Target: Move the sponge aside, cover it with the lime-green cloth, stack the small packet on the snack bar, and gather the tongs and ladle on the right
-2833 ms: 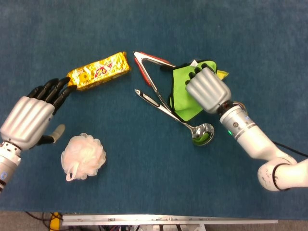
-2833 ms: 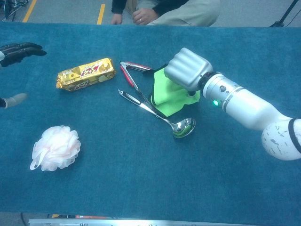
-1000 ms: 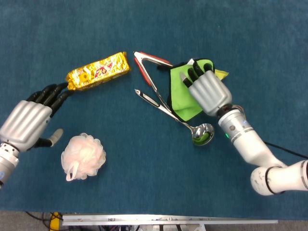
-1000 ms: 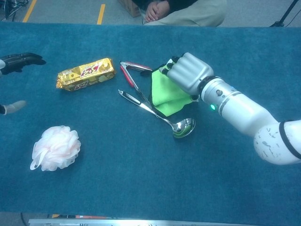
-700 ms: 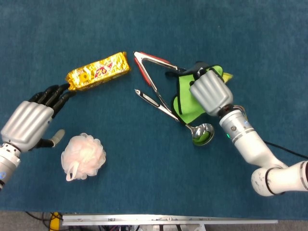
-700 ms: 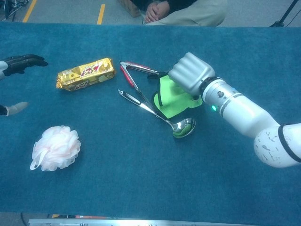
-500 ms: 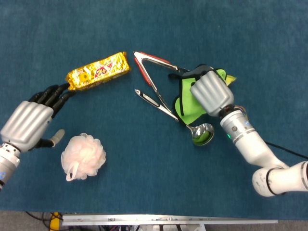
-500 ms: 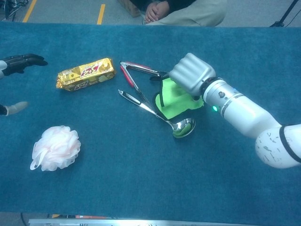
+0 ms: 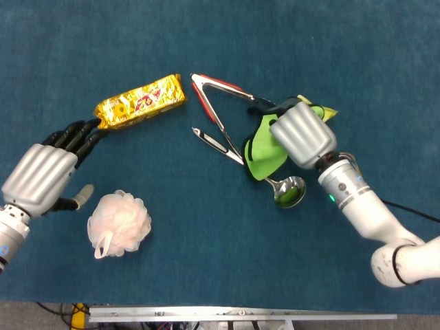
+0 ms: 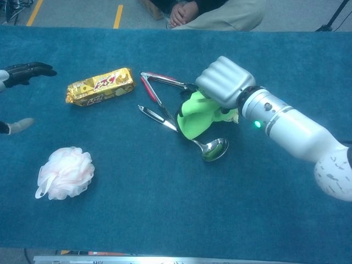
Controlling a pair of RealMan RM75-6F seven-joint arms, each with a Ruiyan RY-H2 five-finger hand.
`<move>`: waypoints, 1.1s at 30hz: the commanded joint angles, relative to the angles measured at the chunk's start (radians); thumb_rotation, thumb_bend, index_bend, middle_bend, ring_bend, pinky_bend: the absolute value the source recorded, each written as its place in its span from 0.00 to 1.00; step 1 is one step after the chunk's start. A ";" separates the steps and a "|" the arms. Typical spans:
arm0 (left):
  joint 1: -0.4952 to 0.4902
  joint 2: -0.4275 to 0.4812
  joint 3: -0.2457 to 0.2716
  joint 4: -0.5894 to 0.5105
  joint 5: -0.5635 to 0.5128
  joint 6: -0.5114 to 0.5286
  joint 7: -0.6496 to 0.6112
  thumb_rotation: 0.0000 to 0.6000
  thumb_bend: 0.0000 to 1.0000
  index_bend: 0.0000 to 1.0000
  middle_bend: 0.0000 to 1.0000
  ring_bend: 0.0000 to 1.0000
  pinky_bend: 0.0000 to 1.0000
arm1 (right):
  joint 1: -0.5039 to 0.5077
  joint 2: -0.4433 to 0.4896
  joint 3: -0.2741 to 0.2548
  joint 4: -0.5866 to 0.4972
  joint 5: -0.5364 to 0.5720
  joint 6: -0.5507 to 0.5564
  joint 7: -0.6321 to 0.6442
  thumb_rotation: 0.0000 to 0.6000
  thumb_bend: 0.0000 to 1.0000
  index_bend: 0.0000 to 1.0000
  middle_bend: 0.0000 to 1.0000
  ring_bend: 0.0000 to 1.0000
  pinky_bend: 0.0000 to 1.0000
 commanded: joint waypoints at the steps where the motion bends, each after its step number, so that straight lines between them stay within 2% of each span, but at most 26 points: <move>1: 0.000 0.002 -0.001 -0.002 -0.001 0.001 0.001 1.00 0.38 0.00 0.00 0.00 0.16 | -0.008 0.027 0.014 -0.046 -0.037 0.012 0.043 1.00 0.29 0.61 0.56 0.62 0.81; 8: 0.003 0.007 -0.002 -0.011 0.001 0.007 0.008 1.00 0.38 0.00 0.00 0.00 0.16 | -0.011 0.071 0.059 -0.148 -0.095 0.014 0.145 1.00 0.29 0.62 0.57 0.62 0.81; 13: 0.008 0.013 0.000 -0.020 0.006 0.014 0.015 1.00 0.37 0.00 0.00 0.00 0.16 | 0.003 0.067 0.075 -0.193 -0.123 -0.007 0.181 1.00 0.29 0.62 0.57 0.62 0.81; 19: 0.017 0.025 0.006 -0.031 0.012 0.022 0.026 1.00 0.38 0.00 0.00 0.00 0.16 | 0.033 0.006 0.087 -0.212 -0.139 -0.014 0.151 1.00 0.29 0.62 0.57 0.61 0.81; 28: 0.044 0.049 0.016 -0.045 0.019 0.055 0.030 1.00 0.38 0.00 0.00 0.00 0.16 | 0.083 -0.134 0.122 -0.181 -0.137 -0.004 0.102 1.00 0.29 0.62 0.57 0.61 0.81; 33: 0.062 0.067 0.023 -0.053 0.016 0.070 0.031 1.00 0.37 0.00 0.00 0.00 0.16 | 0.110 -0.208 0.126 -0.147 -0.116 -0.016 0.074 1.00 0.29 0.60 0.54 0.54 0.81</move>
